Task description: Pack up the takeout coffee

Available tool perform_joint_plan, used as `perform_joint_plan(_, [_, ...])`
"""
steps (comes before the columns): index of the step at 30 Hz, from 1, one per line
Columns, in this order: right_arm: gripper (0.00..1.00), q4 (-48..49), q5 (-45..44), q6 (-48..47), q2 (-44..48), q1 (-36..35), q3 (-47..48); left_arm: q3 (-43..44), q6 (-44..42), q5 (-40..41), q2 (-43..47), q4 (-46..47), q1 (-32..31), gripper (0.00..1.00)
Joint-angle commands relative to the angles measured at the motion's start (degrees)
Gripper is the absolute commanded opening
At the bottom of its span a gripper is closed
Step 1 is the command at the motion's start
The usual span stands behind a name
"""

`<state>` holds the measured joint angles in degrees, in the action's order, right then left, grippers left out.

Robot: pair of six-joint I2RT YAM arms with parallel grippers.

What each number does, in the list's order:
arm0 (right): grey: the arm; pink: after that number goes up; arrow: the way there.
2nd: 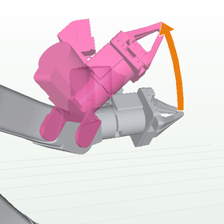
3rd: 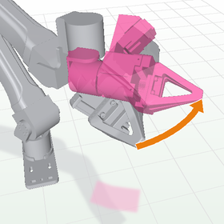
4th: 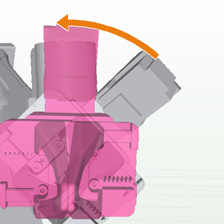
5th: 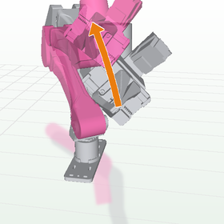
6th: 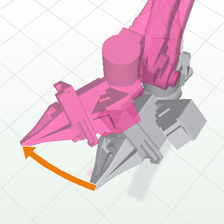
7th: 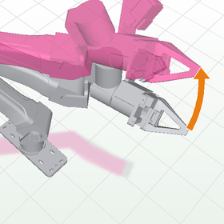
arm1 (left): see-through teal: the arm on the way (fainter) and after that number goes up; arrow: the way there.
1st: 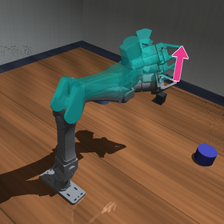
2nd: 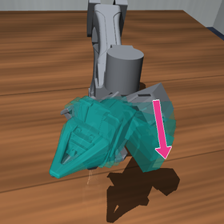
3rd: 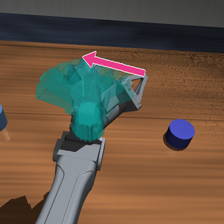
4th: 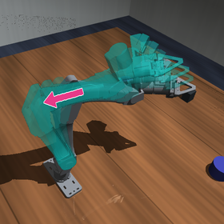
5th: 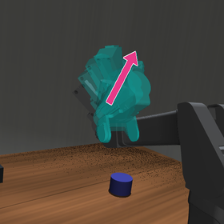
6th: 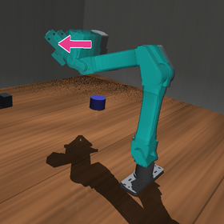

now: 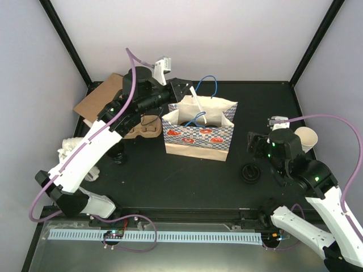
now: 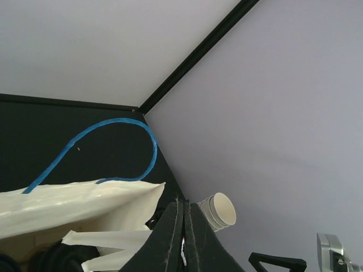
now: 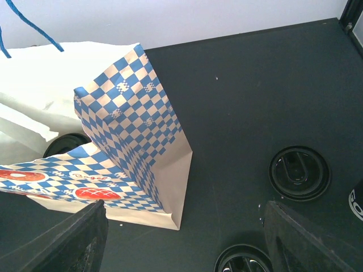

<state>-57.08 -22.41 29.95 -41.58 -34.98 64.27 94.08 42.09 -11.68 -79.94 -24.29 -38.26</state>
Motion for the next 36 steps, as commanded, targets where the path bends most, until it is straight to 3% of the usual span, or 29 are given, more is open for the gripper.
perform_joint_plan(1, [0.77, -0.1, -1.0, 0.6, -0.2, 0.2, 1.1, 0.3, -0.4, 0.4, -1.8, 2.9, -1.2, 0.01])
perform_joint_plan(20, [0.77, 1.3, -1.4, -1.4, -1.2, 0.2, 1.2, -1.2, -3.1, -2.0, -2.6, 1.2, -2.1, 0.06])
perform_joint_plan(22, [0.77, 1.7, -1.1, -1.8, -1.2, 0.2, 1.2, -1.1, -3.8, -2.1, -2.4, 1.0, -2.1, 0.19])
perform_joint_plan(25, [0.77, 2.3, -0.6, -2.7, -1.2, 0.1, 1.1, -0.9, -5.9, -2.2, -1.6, 0.9, -2.1, 0.52])
perform_joint_plan(27, [0.79, 2.7, -0.2, -3.2, -1.3, 0.2, 1.0, -0.8, -7.8, -2.0, -0.7, 0.9, -2.1, 0.63])
perform_joint_plan(29, [0.83, 3.3, 0.6, -4.2, -1.4, 0.1, 1.0, -0.8, -9.7, -1.3, 0.7, 0.3, -2.1, 0.70])
perform_joint_plan(36, [0.95, 5.8, 3.8, -8.6, -1.2, 0.2, -0.1, -1.1, -17.0, 6.8, 7.1, -5.9, -1.9, 0.76])
